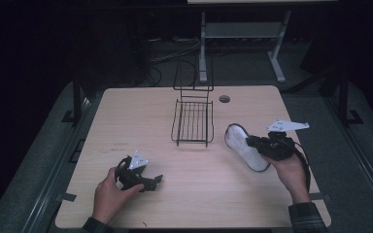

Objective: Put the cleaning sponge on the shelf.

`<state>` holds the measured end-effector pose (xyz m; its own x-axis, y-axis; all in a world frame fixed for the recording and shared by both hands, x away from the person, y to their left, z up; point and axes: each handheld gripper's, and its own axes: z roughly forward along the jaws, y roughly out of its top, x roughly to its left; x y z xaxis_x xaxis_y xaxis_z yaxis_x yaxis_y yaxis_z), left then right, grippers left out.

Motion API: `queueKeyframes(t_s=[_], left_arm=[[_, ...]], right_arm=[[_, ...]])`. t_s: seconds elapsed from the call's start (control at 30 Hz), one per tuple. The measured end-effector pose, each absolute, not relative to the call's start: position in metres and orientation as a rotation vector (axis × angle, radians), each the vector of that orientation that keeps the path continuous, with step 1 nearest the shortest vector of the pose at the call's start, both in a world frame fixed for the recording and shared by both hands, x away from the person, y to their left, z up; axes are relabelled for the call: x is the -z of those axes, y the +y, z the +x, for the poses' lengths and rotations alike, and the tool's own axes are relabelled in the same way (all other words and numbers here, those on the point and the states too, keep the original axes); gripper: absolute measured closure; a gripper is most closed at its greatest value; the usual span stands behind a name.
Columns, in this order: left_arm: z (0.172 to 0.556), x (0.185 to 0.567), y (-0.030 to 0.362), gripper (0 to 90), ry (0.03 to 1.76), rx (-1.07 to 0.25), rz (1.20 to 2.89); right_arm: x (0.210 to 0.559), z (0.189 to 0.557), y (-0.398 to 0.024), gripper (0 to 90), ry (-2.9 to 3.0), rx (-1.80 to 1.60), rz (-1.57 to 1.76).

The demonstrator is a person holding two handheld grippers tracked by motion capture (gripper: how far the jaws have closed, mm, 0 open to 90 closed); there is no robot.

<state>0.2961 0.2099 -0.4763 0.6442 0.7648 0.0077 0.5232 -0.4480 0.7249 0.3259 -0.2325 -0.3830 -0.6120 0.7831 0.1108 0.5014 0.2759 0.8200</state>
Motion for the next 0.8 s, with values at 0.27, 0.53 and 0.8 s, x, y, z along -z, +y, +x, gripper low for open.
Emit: queueKeyframes(t_s=[0.27,0.53,0.8], left_arm=[[0.296,0.476,0.210,12.4,0.997,-0.441,2.151],[0.296,0.476,0.210,12.3,0.994,-0.441,2.156],[0.296,0.476,0.210,12.3,0.995,-0.441,2.157]], right_arm=[[0.378,0.337,-0.219,81.9,2.231,-1.287,1.144],[0.371,0.349,-0.205,81.8,2.224,-1.321,1.114],[0.367,0.361,-0.192,81.8,2.226,-1.338,1.093]])
